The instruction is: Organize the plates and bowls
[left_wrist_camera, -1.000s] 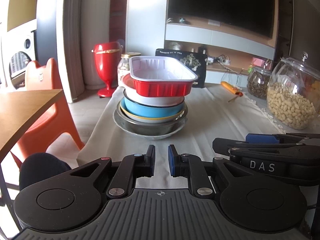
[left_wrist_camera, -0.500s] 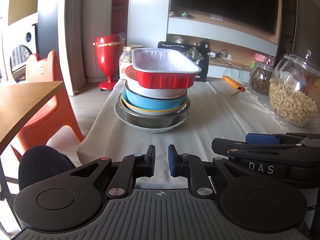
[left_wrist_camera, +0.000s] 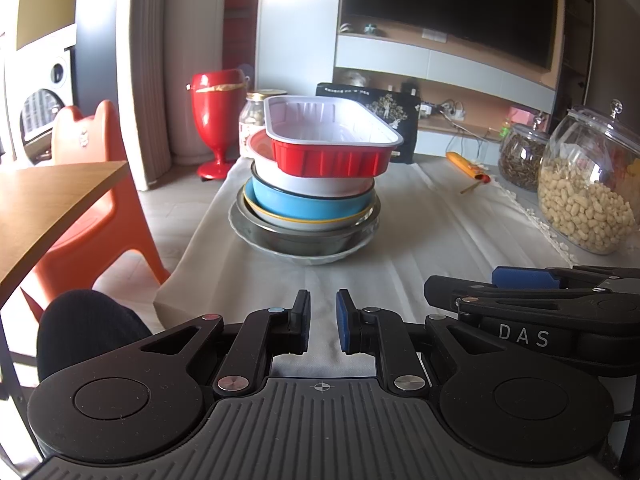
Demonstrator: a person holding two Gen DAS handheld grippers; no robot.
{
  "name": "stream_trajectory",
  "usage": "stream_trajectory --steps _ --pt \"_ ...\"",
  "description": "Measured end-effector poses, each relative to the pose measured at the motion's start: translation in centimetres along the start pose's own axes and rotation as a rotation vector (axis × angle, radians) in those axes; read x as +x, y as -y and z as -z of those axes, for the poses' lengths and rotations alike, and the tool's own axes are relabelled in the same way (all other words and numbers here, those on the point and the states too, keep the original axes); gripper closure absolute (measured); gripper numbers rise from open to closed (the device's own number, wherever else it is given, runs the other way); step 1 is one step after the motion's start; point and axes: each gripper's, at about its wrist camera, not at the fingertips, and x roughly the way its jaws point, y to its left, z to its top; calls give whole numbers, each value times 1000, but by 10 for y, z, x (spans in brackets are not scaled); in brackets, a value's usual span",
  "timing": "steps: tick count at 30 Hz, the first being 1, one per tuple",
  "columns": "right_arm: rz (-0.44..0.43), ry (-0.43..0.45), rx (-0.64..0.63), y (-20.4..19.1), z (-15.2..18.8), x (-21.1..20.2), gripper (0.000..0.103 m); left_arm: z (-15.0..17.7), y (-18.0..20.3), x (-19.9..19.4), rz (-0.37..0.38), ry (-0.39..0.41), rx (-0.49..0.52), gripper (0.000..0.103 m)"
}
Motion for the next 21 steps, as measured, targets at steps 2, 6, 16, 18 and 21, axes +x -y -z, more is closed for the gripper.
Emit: stream_trajectory --steps 2,6,16,18,21 --pt "0 1 0 0 0 0 38 0 0 0 0 0 0 86" --pt "-1 0 0 0 0 0 38 0 0 0 0 0 0 86" --pt "0 0 0 0 0 0 38 2 -1 -1 -9 -6 -12 86" --pt "0 0 0 0 0 0 38 2 -1 0 -8 -9 -15 86" --pt "-4 0 8 2 -1 0 38 -1 -4 5 -28 -21 -37 86"
